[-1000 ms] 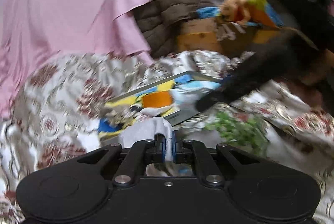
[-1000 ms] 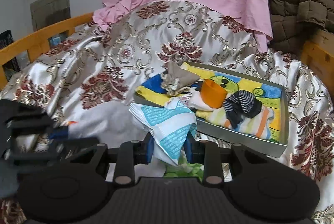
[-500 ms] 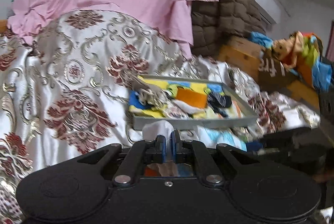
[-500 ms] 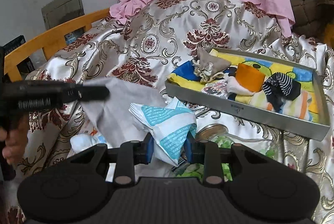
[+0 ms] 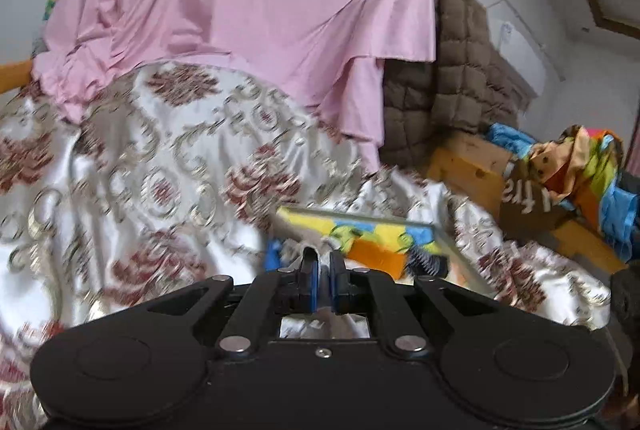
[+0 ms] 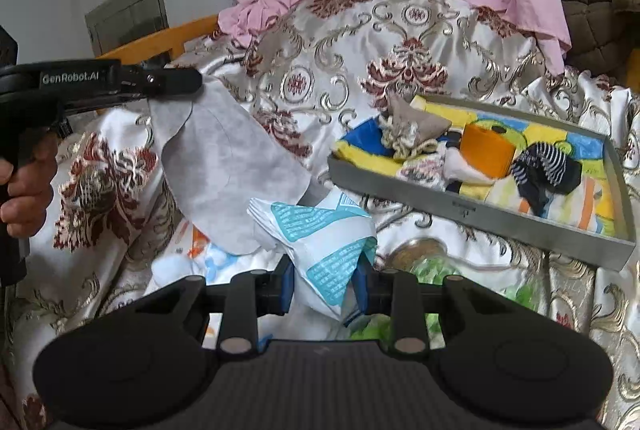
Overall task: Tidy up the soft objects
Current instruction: 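Carry grey cloth in left tool while right tool carries striped cloth over tray, then open left tool to drop grey cloth in tray while right tool releases striped cloth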
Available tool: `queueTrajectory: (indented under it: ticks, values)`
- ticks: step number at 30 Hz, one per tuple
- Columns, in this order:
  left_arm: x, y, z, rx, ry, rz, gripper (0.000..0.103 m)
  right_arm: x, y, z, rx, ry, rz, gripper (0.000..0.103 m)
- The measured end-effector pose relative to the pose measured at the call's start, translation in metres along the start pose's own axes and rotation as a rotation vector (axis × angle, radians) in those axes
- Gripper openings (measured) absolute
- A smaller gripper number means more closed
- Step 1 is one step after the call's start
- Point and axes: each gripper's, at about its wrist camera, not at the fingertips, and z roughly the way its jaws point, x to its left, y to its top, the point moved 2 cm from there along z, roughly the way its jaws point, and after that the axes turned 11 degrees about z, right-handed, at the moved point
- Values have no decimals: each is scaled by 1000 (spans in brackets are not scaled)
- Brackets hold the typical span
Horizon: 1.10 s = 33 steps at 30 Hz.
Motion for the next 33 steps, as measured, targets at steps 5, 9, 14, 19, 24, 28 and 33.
queueTrajectory:
  ticks: [5, 9, 14, 19, 24, 28, 33]
  values:
    - [-2, 37, 23, -24, -22, 20, 5, -8, 30, 4, -39, -8, 7, 33]
    - [-3, 69, 57, -48, -35, 37, 4, -22, 58, 19, -70, -42, 18, 33]
    - [-6, 97, 112, -93, -92, 8, 4, -52, 95, 46, -111, -87, 72, 33]
    - [-15, 92, 176, -61, -136, -29, 4, -89, 117, 81, -102, -140, 154, 33]
    - [-11, 59, 211, 43, -129, -21, 4, -109, 112, 100, -80, -154, 173, 34]
    - [3, 36, 218, 85, -116, -51, 7, -107, 108, 107, -74, -211, 129, 51]
    - [13, 27, 211, 110, -86, -71, 21, -99, 106, 120, -60, -359, 53, 77]
